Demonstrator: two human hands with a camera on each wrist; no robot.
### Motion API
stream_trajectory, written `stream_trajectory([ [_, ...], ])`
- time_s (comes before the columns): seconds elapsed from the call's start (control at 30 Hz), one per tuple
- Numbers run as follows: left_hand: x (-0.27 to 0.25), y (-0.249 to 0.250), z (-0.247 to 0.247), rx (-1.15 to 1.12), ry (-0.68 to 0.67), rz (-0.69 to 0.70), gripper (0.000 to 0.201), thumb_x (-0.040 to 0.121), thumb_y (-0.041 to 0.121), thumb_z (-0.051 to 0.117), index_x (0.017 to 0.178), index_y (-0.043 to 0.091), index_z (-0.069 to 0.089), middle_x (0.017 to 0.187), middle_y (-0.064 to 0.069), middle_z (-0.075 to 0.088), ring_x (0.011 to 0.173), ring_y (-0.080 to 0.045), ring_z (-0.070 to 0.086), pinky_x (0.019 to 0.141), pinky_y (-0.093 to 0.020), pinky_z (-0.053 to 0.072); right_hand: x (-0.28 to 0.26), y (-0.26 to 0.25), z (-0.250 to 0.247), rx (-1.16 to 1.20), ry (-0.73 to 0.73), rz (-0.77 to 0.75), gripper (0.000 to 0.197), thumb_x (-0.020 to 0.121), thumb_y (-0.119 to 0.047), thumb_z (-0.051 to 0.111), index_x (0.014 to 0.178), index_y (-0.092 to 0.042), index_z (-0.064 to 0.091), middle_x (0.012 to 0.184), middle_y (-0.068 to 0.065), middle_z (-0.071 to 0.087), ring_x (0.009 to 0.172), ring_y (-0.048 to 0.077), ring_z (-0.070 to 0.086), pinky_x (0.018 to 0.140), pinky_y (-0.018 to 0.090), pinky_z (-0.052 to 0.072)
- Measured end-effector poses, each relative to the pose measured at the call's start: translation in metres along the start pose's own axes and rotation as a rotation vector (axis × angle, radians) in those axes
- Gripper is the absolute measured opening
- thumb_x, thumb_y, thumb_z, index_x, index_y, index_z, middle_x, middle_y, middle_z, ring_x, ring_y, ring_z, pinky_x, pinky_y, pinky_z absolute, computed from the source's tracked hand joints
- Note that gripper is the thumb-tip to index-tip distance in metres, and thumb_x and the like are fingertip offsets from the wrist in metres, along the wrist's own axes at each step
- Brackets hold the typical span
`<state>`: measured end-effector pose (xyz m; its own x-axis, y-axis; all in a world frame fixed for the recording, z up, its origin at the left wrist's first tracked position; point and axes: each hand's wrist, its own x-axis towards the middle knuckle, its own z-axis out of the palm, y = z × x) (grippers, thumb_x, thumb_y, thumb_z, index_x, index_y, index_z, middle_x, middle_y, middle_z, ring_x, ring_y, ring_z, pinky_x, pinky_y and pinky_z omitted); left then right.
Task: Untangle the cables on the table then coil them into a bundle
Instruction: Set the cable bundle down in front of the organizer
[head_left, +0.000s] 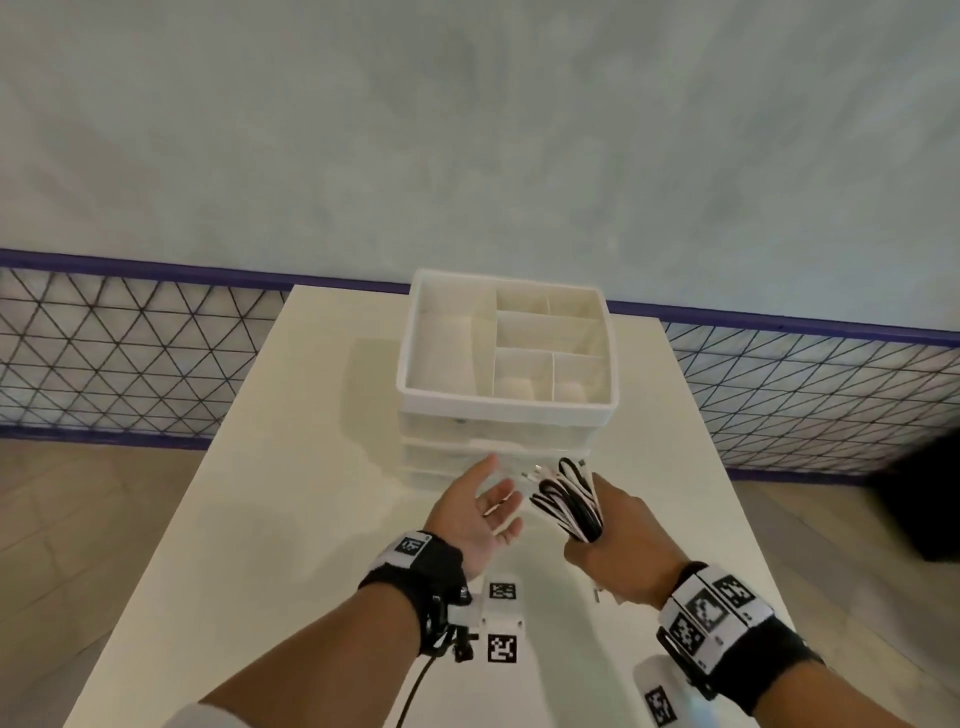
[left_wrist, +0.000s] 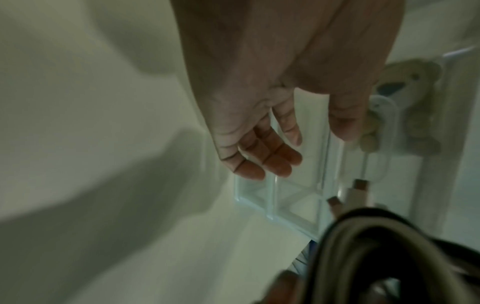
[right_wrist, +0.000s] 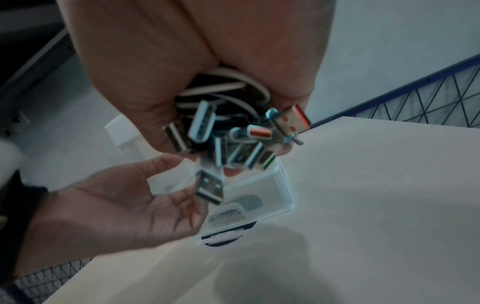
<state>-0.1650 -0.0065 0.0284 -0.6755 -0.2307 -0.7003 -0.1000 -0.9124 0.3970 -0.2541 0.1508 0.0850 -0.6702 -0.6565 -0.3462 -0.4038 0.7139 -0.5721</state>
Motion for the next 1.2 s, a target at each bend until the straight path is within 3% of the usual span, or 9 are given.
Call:
stream_trajectory([
  [0.17,-0.029,-0.031,-0.034,0.25,0.017,-0.03,0.034,0.072,0.033,0.081,0.099,0.018,0.065,0.082,-0.002,0.066,0.089,-0.023,0.061,0.08,-0.037,0.041,-0.001,-0.019,-0.018,-0.033,0.03,-0.16,0.04,0.072,-0.017,0.067,0.108,-0.026,0.052,0.079,-0.003,0.067,0.055,0.009,0.061,0.044,0.019,0.049],
  [0.3,-0.051,-0.041,-0.043,0.322,0.013,-0.038,0.041,0.07,0.038,0.081,0.101,0.016,0.067,0.078,0.0,0.07,0.082,-0.019,0.066,0.07,-0.033,0.043,0.024,-0.044,-0.014,-0.219,-0.031,-0.298,0.052,0.068,-0.03,0.062,0.117,-0.026,0.047,0.091,0.0,0.07,0.076,0.026,0.068,0.067,0.039,0.059],
  [0.4,-0.07,-0.026,-0.036,0.651,-0.076,-0.046,0.037,0.081,0.036,0.076,0.106,0.011,0.068,0.084,-0.002,0.073,0.078,-0.017,0.069,0.07,-0.03,0.046,0.049,-0.056,0.008,-0.452,-0.15,-0.322,0.045,0.07,-0.028,0.065,0.111,-0.025,0.047,0.097,0.005,0.069,0.087,0.032,0.066,0.074,0.038,0.056],
  [0.53,-0.081,0.012,-0.022,1.094,-0.157,0.391,0.011,0.092,0.019,0.065,0.099,0.017,0.072,0.091,0.001,0.075,0.086,-0.012,0.069,0.079,-0.028,0.052,0.073,-0.051,0.035,-0.561,-0.223,-0.288,0.042,0.074,-0.023,0.069,0.115,-0.026,0.057,0.107,0.002,0.071,0.096,0.028,0.067,0.081,0.033,0.055],
  [0.67,-0.055,0.036,-0.022,1.662,0.007,0.909,0.043,0.098,0.01,0.051,0.14,0.014,0.052,0.145,0.0,0.048,0.137,-0.019,0.039,0.116,-0.023,0.023,0.08,-0.048,0.047,-0.589,-0.237,-0.295,0.042,0.073,-0.016,0.068,0.113,-0.022,0.057,0.103,0.005,0.069,0.093,0.031,0.068,0.079,0.039,0.058],
  [0.8,-0.028,0.022,-0.031,1.862,-0.049,0.742,0.055,0.102,0.024,0.046,0.153,0.014,0.03,0.157,-0.003,0.036,0.142,-0.027,0.035,0.116,-0.037,0.029,0.079,-0.043,0.051,-0.482,-0.23,-0.343,0.048,0.075,-0.013,0.068,0.121,-0.016,0.058,0.117,0.008,0.059,0.107,0.029,0.06,0.091,0.041,0.053],
  [0.9,-0.022,0.016,-0.032,1.925,-0.01,0.768,0.047,0.102,0.029,0.046,0.147,0.015,0.041,0.138,-0.005,0.054,0.123,-0.026,0.05,0.1,-0.04,0.044,0.074,-0.031,0.048,-0.435,-0.181,-0.321,0.046,0.075,-0.023,0.073,0.119,-0.019,0.06,0.12,0.004,0.057,0.115,0.026,0.054,0.098,0.042,0.047],
  [1.03,-0.018,0.019,-0.028,2.029,-0.012,0.7,0.041,0.102,0.032,0.045,0.136,0.012,0.052,0.13,-0.008,0.059,0.119,-0.029,0.053,0.096,-0.041,0.045,0.056,-0.03,0.02,-0.213,-0.267,-0.187,0.077,0.082,-0.025,0.071,0.151,-0.017,0.038,0.156,0.0,0.039,0.141,0.019,0.04,0.114,0.027,0.033],
  [1.2,-0.015,0.025,-0.026,2.069,-0.049,0.649,0.036,0.101,0.036,0.046,0.125,0.012,0.058,0.119,-0.008,0.062,0.111,-0.028,0.057,0.091,-0.041,0.047,-0.003,-0.019,0.044,-0.463,0.234,-0.518,0.06,0.071,-0.04,0.075,0.125,-0.017,0.065,0.128,0.004,0.067,0.114,0.025,0.066,0.092,0.037,0.058],
])
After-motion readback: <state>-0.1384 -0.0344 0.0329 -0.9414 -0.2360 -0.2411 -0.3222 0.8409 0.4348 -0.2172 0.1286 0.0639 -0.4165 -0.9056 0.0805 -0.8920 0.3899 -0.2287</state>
